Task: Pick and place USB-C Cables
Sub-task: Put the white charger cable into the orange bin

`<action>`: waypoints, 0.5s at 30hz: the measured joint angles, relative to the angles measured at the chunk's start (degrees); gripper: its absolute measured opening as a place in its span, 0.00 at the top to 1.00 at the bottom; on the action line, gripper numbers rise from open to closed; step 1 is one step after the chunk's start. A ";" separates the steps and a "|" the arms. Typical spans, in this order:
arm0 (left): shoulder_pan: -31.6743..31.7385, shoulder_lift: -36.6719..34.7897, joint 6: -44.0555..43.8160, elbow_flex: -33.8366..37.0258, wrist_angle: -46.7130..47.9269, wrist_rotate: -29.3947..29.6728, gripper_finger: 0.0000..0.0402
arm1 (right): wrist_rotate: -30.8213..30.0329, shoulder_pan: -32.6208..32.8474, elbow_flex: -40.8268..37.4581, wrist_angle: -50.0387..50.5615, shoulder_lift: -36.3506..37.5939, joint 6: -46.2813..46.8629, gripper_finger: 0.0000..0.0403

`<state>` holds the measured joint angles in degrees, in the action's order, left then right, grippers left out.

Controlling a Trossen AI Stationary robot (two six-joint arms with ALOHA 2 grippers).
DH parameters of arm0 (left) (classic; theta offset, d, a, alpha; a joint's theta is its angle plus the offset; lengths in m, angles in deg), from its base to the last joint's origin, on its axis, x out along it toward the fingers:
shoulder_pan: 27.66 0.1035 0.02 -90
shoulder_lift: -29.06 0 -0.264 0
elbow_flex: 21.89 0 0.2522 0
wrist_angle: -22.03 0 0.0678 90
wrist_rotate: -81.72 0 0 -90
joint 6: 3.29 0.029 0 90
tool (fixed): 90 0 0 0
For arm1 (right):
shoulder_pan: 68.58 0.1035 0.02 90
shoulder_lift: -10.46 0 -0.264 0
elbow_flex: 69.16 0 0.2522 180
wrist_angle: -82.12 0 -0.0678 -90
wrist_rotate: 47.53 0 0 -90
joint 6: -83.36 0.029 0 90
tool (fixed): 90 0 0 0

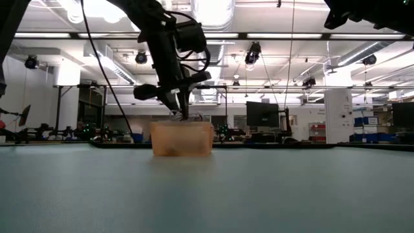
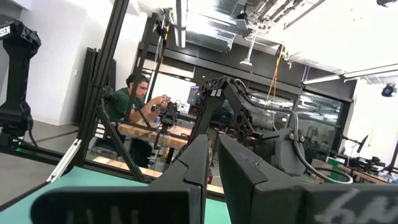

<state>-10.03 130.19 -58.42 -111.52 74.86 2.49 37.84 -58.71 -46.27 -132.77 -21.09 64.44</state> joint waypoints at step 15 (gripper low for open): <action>-0.15 0.00 -0.07 1.32 -1.44 0.00 0.88 | -2.03 -0.02 0.00 0.35 0.02 -0.13 0.93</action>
<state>-10.18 130.19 -58.49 -110.19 73.42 2.48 35.81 -58.74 -46.27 -132.42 -21.07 64.31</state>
